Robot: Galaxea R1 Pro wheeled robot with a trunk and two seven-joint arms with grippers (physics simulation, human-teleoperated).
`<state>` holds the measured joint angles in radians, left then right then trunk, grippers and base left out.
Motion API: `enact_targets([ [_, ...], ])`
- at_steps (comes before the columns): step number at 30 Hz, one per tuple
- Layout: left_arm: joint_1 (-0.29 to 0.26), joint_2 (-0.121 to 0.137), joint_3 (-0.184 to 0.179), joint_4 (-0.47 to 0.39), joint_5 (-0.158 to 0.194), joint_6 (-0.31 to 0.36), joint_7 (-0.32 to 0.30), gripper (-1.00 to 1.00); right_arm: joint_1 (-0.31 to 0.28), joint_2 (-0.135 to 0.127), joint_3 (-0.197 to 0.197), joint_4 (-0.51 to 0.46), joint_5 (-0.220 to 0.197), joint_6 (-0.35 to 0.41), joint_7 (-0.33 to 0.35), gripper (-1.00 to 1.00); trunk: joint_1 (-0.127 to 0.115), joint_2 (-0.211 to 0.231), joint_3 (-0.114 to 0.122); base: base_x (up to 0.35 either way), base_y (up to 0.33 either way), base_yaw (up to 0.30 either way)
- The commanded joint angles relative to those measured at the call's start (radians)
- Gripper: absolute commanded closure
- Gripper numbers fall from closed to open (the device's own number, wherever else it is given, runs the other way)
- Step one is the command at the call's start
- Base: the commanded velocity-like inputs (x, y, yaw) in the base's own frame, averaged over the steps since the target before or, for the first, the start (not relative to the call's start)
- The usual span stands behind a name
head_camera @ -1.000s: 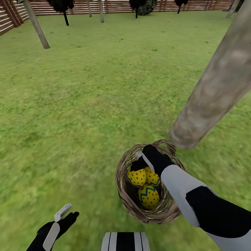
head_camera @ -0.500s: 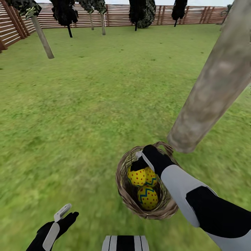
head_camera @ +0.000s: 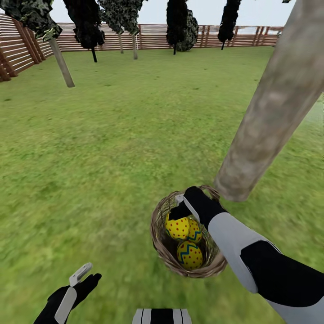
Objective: Take the three Easter eggs out of the wicker basket on the lawn in the garden, then place them on the lawn next to a single tree (choose any tree) so that all three eggs are next to the same tree and none are left in the basket.
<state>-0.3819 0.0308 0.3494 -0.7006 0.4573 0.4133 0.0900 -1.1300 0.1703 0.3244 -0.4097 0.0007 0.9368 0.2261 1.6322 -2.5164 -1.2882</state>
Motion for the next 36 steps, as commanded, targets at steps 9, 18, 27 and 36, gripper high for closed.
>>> enact_targets([
  [9,0.000,-0.002,0.000,0.000,0.011,0.005,0.007,-1.00,-0.001,-0.081,-0.001,-0.038,-0.005,0.015,0.006,1.00,-0.004,0.002,0.034,0.000,0.000,0.000],
  [18,0.000,-0.002,0.000,0.000,0.009,0.005,0.007,-1.00,-0.001,-0.137,-0.006,-0.038,-0.006,0.014,0.095,1.00,-0.008,0.004,0.069,0.000,0.000,0.000],
  [27,0.000,-0.002,0.000,0.000,0.009,0.005,0.004,-1.00,-0.001,-0.338,-0.005,-0.039,-0.004,0.010,0.557,1.00,-0.012,0.006,0.104,0.000,0.000,0.000],
  [36,0.000,-0.002,0.000,0.000,0.009,0.005,0.001,-1.00,0.000,-0.492,-0.005,-0.039,-0.004,-0.050,1.070,1.00,-0.016,0.008,0.139,0.000,0.000,0.000],
])
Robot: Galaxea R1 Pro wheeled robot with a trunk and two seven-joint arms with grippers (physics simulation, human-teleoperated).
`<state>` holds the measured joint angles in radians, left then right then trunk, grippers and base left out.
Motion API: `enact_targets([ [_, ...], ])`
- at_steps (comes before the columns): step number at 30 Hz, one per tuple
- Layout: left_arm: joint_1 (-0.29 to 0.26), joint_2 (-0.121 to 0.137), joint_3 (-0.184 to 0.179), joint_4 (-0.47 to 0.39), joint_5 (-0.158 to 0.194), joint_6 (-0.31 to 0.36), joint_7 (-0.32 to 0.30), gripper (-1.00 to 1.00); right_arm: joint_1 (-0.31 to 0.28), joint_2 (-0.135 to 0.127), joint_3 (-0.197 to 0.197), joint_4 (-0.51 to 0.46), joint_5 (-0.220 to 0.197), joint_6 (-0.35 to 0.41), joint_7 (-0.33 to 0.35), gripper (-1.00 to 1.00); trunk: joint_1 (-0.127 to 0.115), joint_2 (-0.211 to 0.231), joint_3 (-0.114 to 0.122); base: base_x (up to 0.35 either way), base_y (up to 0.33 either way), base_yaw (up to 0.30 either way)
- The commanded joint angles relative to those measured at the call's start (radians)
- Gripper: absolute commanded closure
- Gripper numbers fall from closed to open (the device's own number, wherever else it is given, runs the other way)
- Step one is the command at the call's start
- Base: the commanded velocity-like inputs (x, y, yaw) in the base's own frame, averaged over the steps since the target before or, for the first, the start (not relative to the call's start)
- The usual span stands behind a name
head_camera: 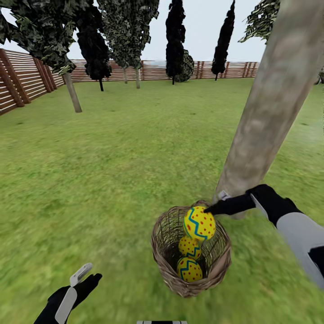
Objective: Take the three Easter eggs out of the wicker basket on the lawn in the garden, then place them on the lawn next to a single tree (choose any tree) so that all three eggs are next to the same tree and none are left in the basket.
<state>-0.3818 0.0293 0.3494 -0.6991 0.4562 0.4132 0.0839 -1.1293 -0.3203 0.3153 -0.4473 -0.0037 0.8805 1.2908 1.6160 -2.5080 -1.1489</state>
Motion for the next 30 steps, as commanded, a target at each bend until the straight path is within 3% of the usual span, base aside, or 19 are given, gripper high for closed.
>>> enact_targets([
  [1,0.000,0.000,0.000,-0.002,0.011,0.005,0.006,-1.00,-0.001,-0.018,0.004,-0.001,0.000,-0.008,0.055,1.00,-0.001,0.000,0.003,0.000,0.000,0.000],
  [6,0.000,0.001,0.000,-0.002,0.011,0.004,0.004,-1.00,0.000,-0.072,0.002,0.001,-0.002,-0.072,0.223,1.00,-0.001,0.000,0.003,0.000,0.000,0.000],
  [8,0.000,0.003,0.000,-0.002,0.012,0.003,0.004,-1.00,0.002,-0.103,-0.041,0.003,-0.003,-0.116,0.276,1.00,-0.001,0.000,0.003,0.000,0.000,0.000],
  [11,0.000,0.002,0.000,-0.002,0.012,0.003,0.004,-1.00,0.010,-0.116,-0.141,0.008,-0.001,-0.155,0.280,1.00,-0.001,0.000,0.003,0.000,0.000,0.000],
  [15,0.000,0.002,-0.001,-0.002,0.012,0.003,0.004,-1.00,0.026,-0.151,-0.167,0.017,-0.003,-0.192,0.280,1.00,-0.001,0.000,0.003,0.063,-0.060,0.000],
  [24,0.000,0.002,-0.001,-0.002,0.011,0.004,0.004,-1.00,0.048,-0.156,-0.168,0.021,-0.005,-0.223,0.280,1.00,-0.001,0.000,0.003,0.207,-0.195,0.000],
  [30,0.000,0.001,-0.001,-0.002,0.012,0.004,0.004,-1.00,0.048,-0.155,-0.168,0.021,-0.001,-0.221,0.280,1.00,-0.001,0.000,0.003,-0.187,-0.013,0.000],
])
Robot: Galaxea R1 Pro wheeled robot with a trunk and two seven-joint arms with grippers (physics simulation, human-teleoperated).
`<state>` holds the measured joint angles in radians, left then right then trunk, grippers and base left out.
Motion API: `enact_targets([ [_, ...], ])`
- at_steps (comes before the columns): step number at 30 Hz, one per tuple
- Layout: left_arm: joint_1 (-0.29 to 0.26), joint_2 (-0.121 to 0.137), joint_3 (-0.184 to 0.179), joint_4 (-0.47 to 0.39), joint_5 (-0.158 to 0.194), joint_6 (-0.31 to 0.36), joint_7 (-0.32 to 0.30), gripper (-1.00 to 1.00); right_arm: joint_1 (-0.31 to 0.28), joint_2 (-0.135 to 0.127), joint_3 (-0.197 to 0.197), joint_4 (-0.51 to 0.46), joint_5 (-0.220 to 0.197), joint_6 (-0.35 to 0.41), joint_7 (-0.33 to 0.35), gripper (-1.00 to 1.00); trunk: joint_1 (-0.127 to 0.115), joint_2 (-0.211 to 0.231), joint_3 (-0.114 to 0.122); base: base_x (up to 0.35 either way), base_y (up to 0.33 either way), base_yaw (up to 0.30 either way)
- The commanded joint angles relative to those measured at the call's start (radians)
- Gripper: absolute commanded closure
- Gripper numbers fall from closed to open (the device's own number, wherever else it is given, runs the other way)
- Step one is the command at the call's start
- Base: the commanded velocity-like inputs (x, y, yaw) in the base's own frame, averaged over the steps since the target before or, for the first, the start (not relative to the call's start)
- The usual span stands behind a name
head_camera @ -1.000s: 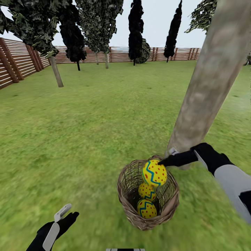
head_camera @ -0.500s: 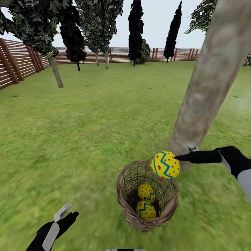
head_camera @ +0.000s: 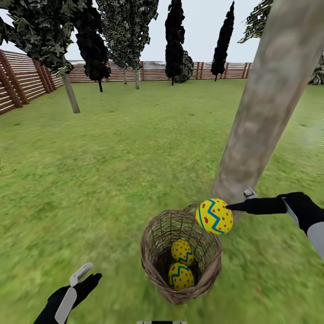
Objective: Take the three Easter eggs out of the wicker basket on the lawn in the garden, then place them on the lawn next to a single tree (choose any tree) so that all three eggs are next to the same tree and none are left in the basket.
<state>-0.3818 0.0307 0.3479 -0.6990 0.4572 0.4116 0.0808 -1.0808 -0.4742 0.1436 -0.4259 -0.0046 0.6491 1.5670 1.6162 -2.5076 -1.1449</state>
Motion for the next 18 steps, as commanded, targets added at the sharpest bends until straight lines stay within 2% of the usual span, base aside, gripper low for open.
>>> enact_targets([
  [1,0.000,0.000,0.000,-0.002,0.011,0.006,0.007,-1.00,-0.001,-0.001,0.004,-0.001,0.000,0.011,0.004,1.00,-0.001,0.000,-0.001,-0.324,0.000,0.000],
  [7,0.000,0.000,-0.001,-0.002,0.010,0.006,0.007,-1.00,-0.001,-0.005,0.002,-0.001,-0.001,0.008,0.004,1.00,-0.001,0.000,-0.001,-0.322,-0.079,0.000],
  [18,0.000,0.004,0.000,-0.002,0.009,0.006,0.007,-1.00,-0.001,-0.021,0.002,-0.001,-0.001,0.007,-0.013,1.00,-0.001,0.000,-0.001,-0.167,-0.287,0.000],
])
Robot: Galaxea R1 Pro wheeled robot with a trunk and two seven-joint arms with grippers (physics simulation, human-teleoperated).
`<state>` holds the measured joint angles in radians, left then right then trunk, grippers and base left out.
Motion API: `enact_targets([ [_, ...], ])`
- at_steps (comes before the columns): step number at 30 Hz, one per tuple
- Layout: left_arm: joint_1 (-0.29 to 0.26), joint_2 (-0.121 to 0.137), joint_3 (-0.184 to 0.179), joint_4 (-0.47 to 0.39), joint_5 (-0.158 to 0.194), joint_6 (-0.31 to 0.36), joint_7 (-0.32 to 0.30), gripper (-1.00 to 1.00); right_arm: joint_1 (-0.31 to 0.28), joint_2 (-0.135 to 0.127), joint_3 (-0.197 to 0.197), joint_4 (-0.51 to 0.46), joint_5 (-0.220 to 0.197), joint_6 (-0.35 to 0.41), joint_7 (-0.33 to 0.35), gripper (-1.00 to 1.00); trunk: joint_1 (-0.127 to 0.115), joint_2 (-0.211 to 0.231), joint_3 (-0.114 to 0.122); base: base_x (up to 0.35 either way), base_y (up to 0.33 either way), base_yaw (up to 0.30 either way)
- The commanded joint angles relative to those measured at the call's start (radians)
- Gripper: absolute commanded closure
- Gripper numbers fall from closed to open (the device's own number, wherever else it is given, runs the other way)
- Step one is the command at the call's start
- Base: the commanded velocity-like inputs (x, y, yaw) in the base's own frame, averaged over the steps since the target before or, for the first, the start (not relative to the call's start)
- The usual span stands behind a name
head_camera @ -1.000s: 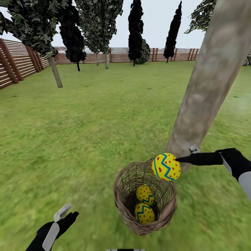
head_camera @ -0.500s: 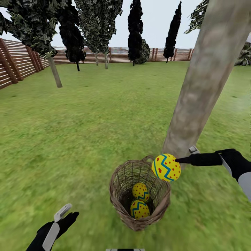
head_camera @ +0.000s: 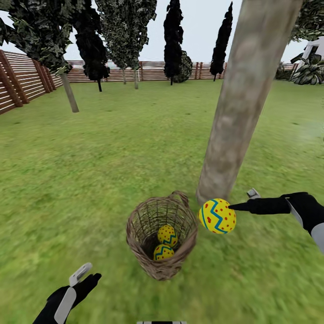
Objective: Take the three Easter eggs out of the wicker basket on the lawn in the garden, then place them on the lawn next to a single tree (choose any tree) so that all three eggs are next to the same tree and none are left in the basket.
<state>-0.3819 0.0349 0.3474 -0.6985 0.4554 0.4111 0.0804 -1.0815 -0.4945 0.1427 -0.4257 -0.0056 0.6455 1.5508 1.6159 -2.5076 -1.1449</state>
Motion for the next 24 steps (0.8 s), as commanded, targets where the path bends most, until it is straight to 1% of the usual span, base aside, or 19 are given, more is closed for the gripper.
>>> enact_targets([
  [1,0.000,0.000,0.001,-0.003,0.011,0.006,0.007,-1.00,0.000,-0.001,0.003,-0.001,-0.001,0.011,-0.032,1.00,0.000,0.000,-0.001,-0.126,-0.309,0.000],
  [3,0.000,-0.002,0.001,-0.003,0.011,0.006,0.007,-1.00,0.000,0.004,0.002,-0.002,-0.001,0.007,-0.158,1.00,0.000,0.000,0.000,-0.096,-0.304,-0.109],
  [4,0.000,-0.003,0.001,-0.003,0.011,0.006,0.007,-1.00,0.000,0.006,0.002,-0.002,-0.001,0.001,-0.207,1.00,0.000,0.000,0.001,-0.037,-0.251,-0.185],
  [5,0.000,-0.004,0.001,-0.003,0.011,0.006,0.007,-1.00,0.000,0.006,0.002,-0.001,-0.001,-0.023,-0.269,1.00,0.000,0.000,0.002,-0.012,-0.158,-0.208],
  [7,0.000,-0.004,0.000,-0.003,0.011,0.006,0.007,-1.00,0.003,0.005,0.002,-0.001,-0.003,-0.070,-0.302,1.00,0.000,0.000,0.005,-0.004,-0.059,-0.215],
  [9,0.000,-0.005,0.000,-0.003,0.011,0.006,0.007,-1.00,0.006,0.005,0.001,0.000,-0.003,-0.094,-0.314,1.00,0.000,0.000,0.007,-0.001,-0.012,-0.218],
  [10,0.000,-0.005,0.000,-0.003,0.011,0.006,0.007,-1.00,0.007,0.006,0.001,0.000,-0.003,-0.103,-0.333,1.00,0.000,0.000,0.008,0.000,-0.004,-0.218],
  [11,0.000,-0.005,0.001,-0.003,0.011,0.005,0.007,-1.00,0.007,0.007,0.001,0.001,-0.003,-0.125,-0.384,1.00,0.000,0.000,0.009,0.000,-0.002,-0.218],
  [13,0.000,-0.005,0.001,-0.003,0.011,0.005,0.007,-1.00,0.015,0.010,0.001,0.017,-0.004,-0.181,-0.519,1.00,0.000,0.000,0.011,0.000,0.000,-0.219],
  [14,0.000,-0.005,0.001,-0.003,0.011,0.005,0.007,-1.00,0.018,0.012,0.001,0.023,-0.004,-0.206,-0.568,1.00,0.000,0.000,0.012,0.000,0.000,-0.219],
  [16,0.000,-0.006,0.001,-0.002,0.011,0.005,0.007,-1.00,0.030,0.013,0.001,0.029,-0.004,-0.253,-0.639,1.00,0.000,0.000,0.015,0.000,0.000,-0.219],
  [18,0.000,-0.006,0.001,-0.001,0.011,0.004,0.007,-1.00,0.040,0.013,0.002,0.030,-0.004,-0.283,-0.702,1.00,0.000,0.000,0.017,-0.010,-0.026,-0.219],
  [21,0.000,-0.008,0.000,0.025,0.010,-0.015,0.007,-1.00,0.048,0.016,0.003,0.030,-0.004,-0.308,-0.778,1.00,0.000,0.000,0.020,-0.120,-0.188,-0.219],
  [22,0.000,-0.009,-0.004,0.049,0.009,-0.018,0.007,-1.00,0.053,0.024,0.003,0.030,-0.003,-0.315,-0.803,1.00,0.000,0.000,0.021,-0.064,-0.135,-0.219],
  [23,0.000,-0.009,-0.035,0.063,0.010,-0.019,0.007,-1.00,0.057,0.044,0.003,0.031,-0.002,-0.324,-0.835,1.00,0.000,0.000,0.022,-0.017,-0.035,-0.219],
  [24,0.000,-0.008,-0.087,0.067,0.012,-0.020,0.007,-1.00,0.065,0.069,0.003,0.031,-0.001,-0.327,-0.873,1.00,0.000,0.000,0.024,-0.004,-0.009,-0.219],
])
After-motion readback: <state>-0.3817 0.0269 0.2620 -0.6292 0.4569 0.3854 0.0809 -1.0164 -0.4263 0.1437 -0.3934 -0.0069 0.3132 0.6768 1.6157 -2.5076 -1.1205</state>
